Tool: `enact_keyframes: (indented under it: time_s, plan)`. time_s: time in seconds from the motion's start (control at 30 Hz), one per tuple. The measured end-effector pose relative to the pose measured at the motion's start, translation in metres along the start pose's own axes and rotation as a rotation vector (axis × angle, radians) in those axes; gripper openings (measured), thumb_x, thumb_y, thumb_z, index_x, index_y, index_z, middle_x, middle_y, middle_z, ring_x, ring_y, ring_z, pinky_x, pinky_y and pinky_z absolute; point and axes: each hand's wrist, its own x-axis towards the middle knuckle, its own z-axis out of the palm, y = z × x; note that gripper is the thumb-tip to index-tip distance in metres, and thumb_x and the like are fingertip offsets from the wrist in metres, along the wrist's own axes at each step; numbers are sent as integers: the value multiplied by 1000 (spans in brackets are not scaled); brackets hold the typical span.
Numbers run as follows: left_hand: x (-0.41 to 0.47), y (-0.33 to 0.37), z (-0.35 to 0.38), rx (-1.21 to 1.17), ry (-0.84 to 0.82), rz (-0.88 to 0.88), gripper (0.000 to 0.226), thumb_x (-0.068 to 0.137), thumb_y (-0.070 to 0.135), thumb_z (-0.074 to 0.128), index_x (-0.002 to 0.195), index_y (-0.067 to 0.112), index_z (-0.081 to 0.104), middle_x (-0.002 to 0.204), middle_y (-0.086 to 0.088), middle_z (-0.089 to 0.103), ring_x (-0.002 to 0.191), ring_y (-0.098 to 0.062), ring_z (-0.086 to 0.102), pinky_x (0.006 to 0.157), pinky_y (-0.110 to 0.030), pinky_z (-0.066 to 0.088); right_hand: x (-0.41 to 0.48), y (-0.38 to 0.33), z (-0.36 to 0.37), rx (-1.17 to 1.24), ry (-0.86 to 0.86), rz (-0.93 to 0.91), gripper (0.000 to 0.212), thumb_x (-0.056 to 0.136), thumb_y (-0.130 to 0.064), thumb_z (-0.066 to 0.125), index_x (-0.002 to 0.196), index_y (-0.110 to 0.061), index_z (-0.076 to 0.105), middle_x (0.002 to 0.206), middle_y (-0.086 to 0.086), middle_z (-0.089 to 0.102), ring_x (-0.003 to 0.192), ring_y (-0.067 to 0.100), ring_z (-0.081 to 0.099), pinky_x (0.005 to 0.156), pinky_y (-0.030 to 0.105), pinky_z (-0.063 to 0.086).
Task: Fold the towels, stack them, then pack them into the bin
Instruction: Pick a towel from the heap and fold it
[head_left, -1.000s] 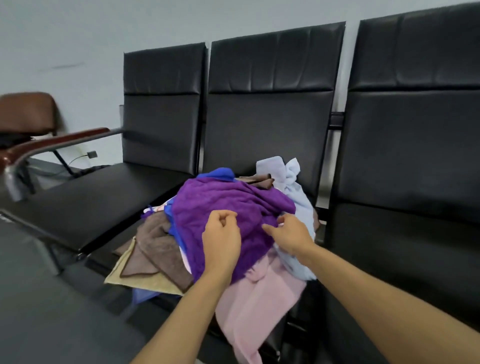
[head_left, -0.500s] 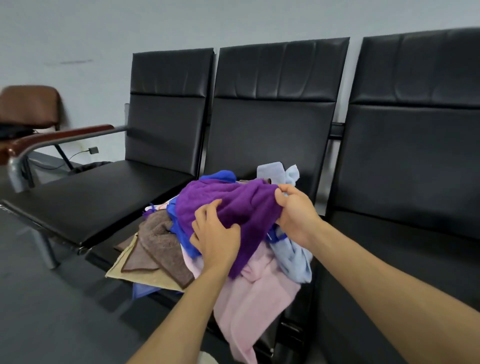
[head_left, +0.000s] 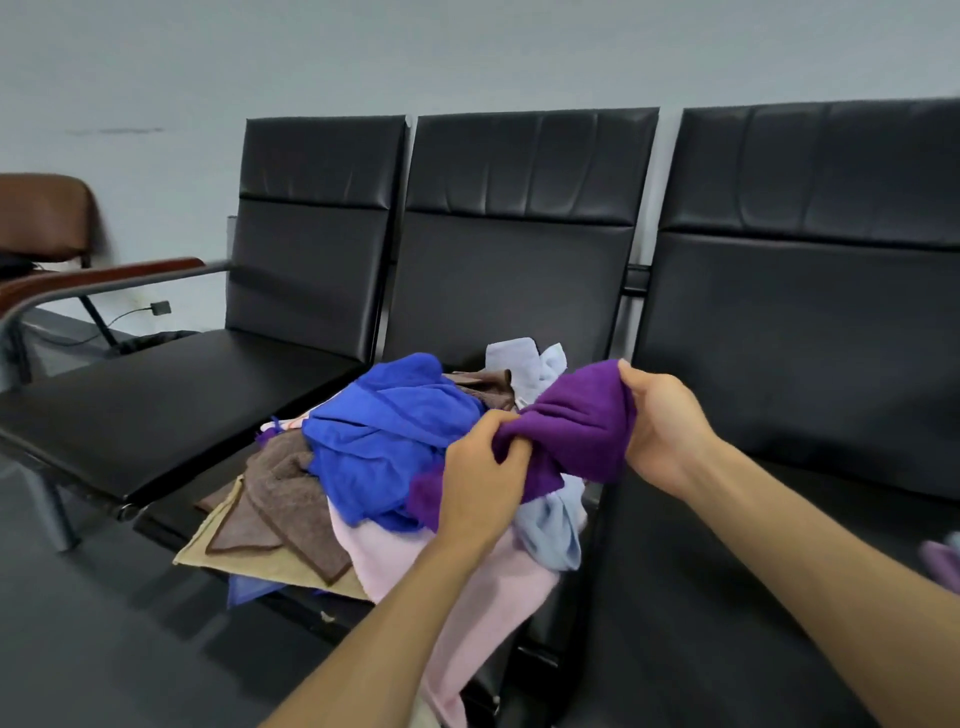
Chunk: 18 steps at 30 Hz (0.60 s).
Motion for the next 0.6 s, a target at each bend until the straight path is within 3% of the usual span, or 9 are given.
enact_keyframes:
  time_s: [0.1, 0.17, 0.23, 0.33, 0.47, 0.6]
  plan:
    - [-3, 5, 10, -42, -325, 24, 9, 82, 23, 59, 84, 17, 66, 77, 8, 65, 73, -5, 57, 70, -18, 45, -10, -3, -22, -81, 20, 23, 29, 97, -27, 49, 105, -4, 65, 100, 12, 72, 92, 27, 68, 71, 35, 52]
    - [-5, -2, 13, 36, -602, -19, 9, 79, 26, 60, 80, 19, 66, 75, 6, 63, 70, -7, 55, 70, -24, 44, -14, 2, -38, -171, 117, 36, 23, 94, -23, 55, 99, -4, 67, 94, 14, 72, 85, 27, 67, 69, 33, 51]
    - [-8, -10, 16, 118, -756, -46, 10, 82, 26, 64, 80, 16, 67, 75, -2, 63, 70, -9, 54, 70, -30, 44, -18, 9, -53, -219, 185, 46, 19, 94, -20, 55, 93, -5, 67, 89, 15, 70, 79, 26, 65, 70, 33, 51]
    - [-10, -10, 24, 129, -771, -41, 14, 89, 29, 63, 89, 16, 70, 85, -4, 68, 79, -14, 63, 75, -34, 48, -19, 12, -75, -235, 208, 7, 14, 95, -13, 53, 95, -9, 66, 90, 12, 68, 80, 24, 63, 70, 34, 52]
    - [-8, 0, 36, 56, -637, 16, 10, 90, 31, 63, 80, 31, 67, 72, 15, 63, 68, 3, 55, 67, -22, 43, -25, -1, -91, -177, 181, -144, 26, 91, -3, 58, 114, -14, 60, 101, 10, 66, 83, 21, 64, 67, 33, 54]
    - [-18, 24, 61, -96, -786, 34, 12, 84, 25, 71, 96, 27, 71, 88, 11, 69, 83, -1, 62, 78, -19, 49, -48, -18, -131, -162, 102, -291, 36, 91, 6, 52, 115, -18, 62, 104, 7, 70, 89, 18, 67, 69, 28, 56]
